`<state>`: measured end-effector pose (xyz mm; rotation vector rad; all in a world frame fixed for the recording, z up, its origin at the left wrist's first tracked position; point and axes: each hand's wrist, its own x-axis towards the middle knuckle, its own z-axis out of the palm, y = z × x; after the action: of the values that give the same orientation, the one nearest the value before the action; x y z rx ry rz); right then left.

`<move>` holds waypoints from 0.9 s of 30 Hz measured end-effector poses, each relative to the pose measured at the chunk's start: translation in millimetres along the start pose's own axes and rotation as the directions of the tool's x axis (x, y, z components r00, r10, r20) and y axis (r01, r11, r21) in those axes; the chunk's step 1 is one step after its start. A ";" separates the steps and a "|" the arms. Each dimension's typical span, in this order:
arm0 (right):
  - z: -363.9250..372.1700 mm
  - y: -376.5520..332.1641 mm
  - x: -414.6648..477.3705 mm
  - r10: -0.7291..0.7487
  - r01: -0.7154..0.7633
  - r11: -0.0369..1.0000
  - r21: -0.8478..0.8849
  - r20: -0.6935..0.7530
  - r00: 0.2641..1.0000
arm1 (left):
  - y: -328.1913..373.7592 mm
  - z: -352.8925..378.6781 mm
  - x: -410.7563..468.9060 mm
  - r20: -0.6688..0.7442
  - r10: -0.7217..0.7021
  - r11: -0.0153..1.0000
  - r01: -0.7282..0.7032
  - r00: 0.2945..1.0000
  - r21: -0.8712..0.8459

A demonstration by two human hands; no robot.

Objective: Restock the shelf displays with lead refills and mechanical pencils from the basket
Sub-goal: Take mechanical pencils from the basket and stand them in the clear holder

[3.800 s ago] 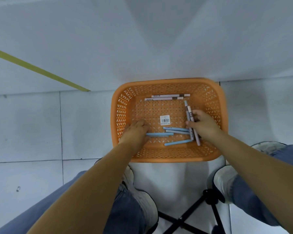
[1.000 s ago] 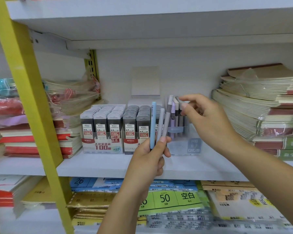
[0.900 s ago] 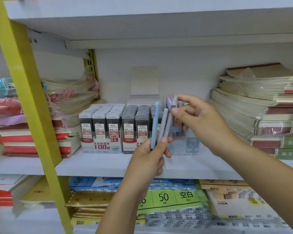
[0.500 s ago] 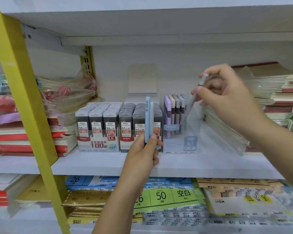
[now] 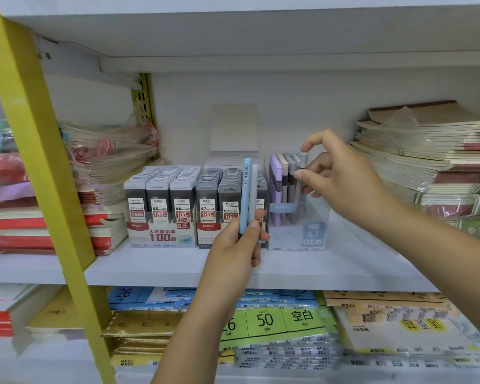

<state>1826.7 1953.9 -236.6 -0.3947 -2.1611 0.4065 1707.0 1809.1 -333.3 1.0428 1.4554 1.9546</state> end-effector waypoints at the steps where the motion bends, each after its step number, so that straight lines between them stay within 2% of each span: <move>1: 3.1 2.2 -0.3 0.004 -0.005 1.000 -0.018 -0.011 1.000 | 0.3 -0.4 -0.1 0.004 0.001 1.000 -0.001 1.000 -0.008; 6: 16.2 11.8 -3.7 -0.006 0.001 0.988 -0.156 -0.031 1.000 | 2.0 -1.1 -1.2 0.030 0.002 1.000 -0.001 1.000 -0.019; 11: 13.6 4.5 -5.3 -0.022 0.005 0.986 -0.168 -0.100 0.995 | 4.3 -2.3 -2.9 0.062 0.001 0.999 0.002 0.998 -0.050; 14: 9.7 -9.3 -13.8 0.009 -0.005 0.999 0.032 -0.135 0.991 | 7.3 -2.4 -4.2 0.120 0.018 0.998 -0.010 0.993 -0.065; 16: 11.8 -20.5 -18.8 0.058 -0.051 0.974 0.219 -0.027 0.998 | 9.1 -1.8 -5.4 0.171 0.024 0.997 -0.012 0.985 -0.071; 19: 16.0 -31.0 -21.8 0.111 -0.168 0.875 0.453 0.150 0.982 | 10.2 -1.3 -7.3 0.227 0.020 0.999 -0.009 0.974 -0.053; 21: 13.7 -34.9 -22.0 0.142 -0.198 0.814 0.545 0.143 0.979 | 9.8 -1.8 -7.6 0.237 0.019 0.999 -0.007 0.971 -0.053; 24: 0.1 -34.4 -18.2 0.215 -0.183 0.764 0.618 0.023 0.976 | 8.7 -4.0 -5.6 0.211 0.013 0.998 0.001 0.977 -0.066; 27: -15.5 -27.8 -17.4 0.228 -0.224 0.731 0.644 0.078 0.970 | 7.7 -6.9 -2.8 0.163 0.018 0.995 -0.002 0.986 -0.096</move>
<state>1845.4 1923.9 -228.4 -0.2536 -1.8124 1.2525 1703.6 1800.5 -327.8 1.1408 1.2582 1.8776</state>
